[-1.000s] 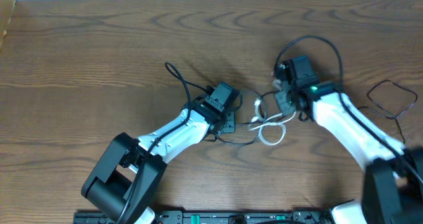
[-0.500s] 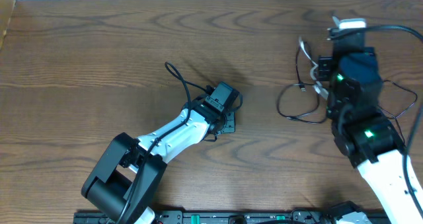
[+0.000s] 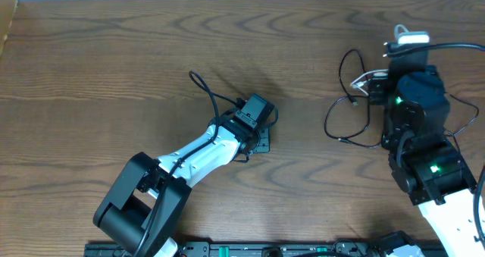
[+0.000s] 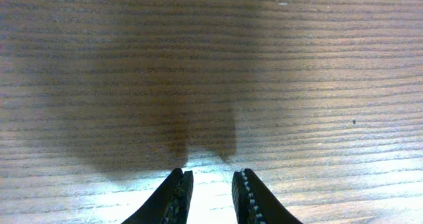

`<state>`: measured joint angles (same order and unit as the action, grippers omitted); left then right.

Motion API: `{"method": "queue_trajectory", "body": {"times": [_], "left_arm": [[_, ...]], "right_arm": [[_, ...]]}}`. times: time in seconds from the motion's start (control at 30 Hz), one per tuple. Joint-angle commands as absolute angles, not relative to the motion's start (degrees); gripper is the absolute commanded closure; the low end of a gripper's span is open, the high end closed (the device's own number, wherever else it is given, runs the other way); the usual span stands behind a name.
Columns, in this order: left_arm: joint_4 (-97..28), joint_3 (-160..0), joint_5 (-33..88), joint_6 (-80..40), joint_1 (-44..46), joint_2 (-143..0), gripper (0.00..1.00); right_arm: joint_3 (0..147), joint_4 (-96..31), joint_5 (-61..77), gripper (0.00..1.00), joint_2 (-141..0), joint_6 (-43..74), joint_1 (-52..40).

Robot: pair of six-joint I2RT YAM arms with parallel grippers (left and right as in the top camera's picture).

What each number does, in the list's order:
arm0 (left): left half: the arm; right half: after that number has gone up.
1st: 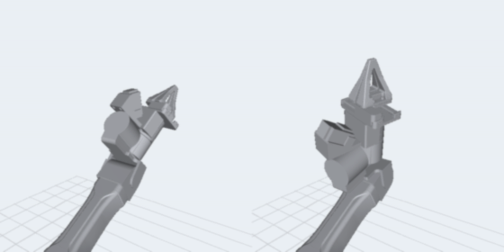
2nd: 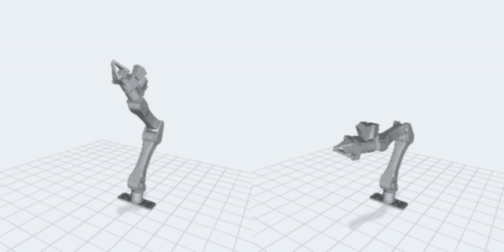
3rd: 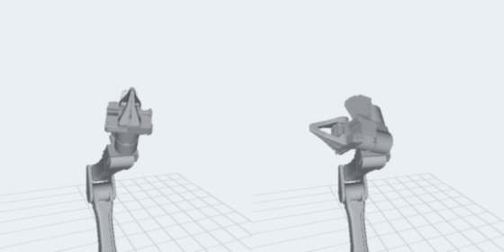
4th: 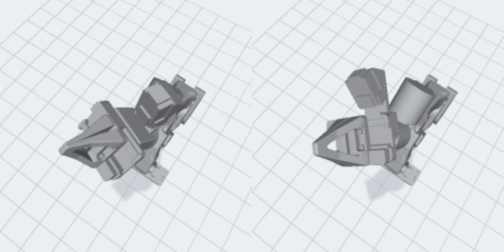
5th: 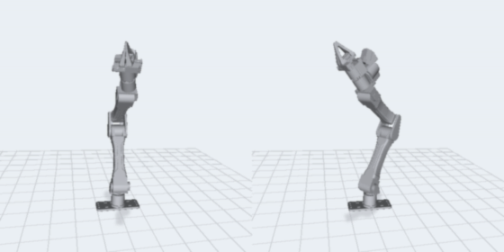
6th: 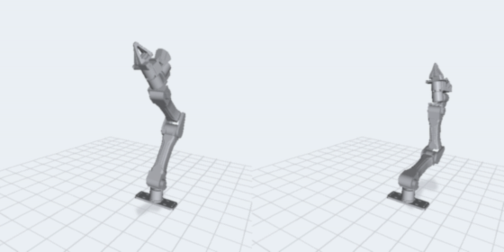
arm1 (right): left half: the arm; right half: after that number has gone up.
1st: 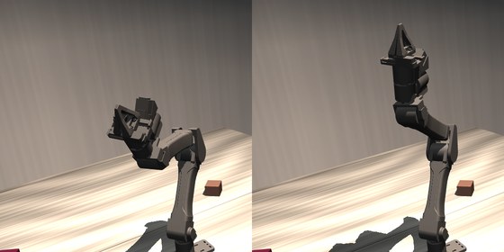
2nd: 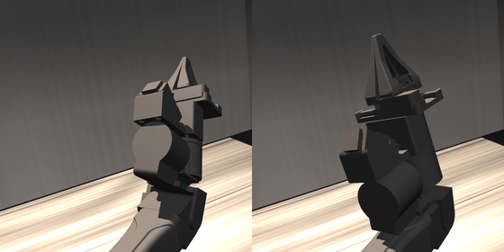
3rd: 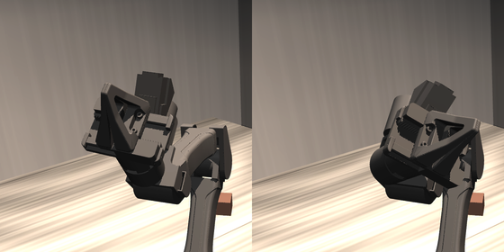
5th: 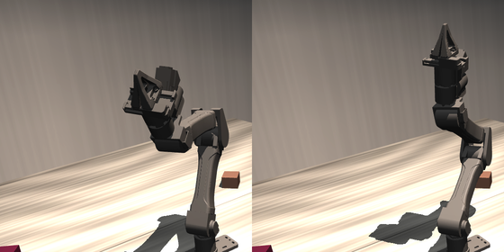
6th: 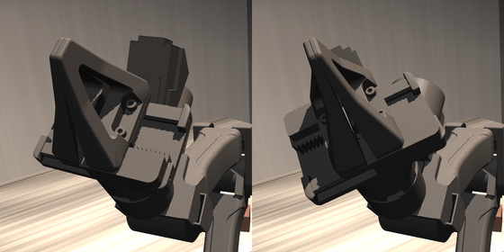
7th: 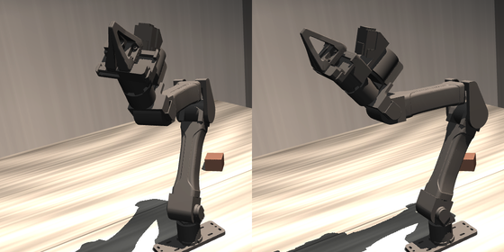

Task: Untangle cables

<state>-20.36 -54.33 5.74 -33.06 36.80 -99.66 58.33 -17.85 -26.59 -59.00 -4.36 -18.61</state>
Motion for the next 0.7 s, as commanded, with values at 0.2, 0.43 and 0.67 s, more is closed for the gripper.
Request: {"method": "queue_trajectory", "body": {"times": [0.2,0.43,0.67], "left_arm": [[-7.2,-53.69,24.58,-27.46,36.67,-99.98,0.71],[-0.86,-53.69,27.44,-27.49,36.67,-99.98,0.57],[-0.97,-53.69,27.46,-27.49,36.67,-99.98,0.52]], "right_arm": [[58.83,-19.11,-7.99,0.99,-62.15,8.03,-18.79],[58.83,-18.02,-0.05,0.99,-62.04,19.7,-18.81],[58.83,-6.81,16.8,0.99,-62.04,20.75,-18.81]]}}
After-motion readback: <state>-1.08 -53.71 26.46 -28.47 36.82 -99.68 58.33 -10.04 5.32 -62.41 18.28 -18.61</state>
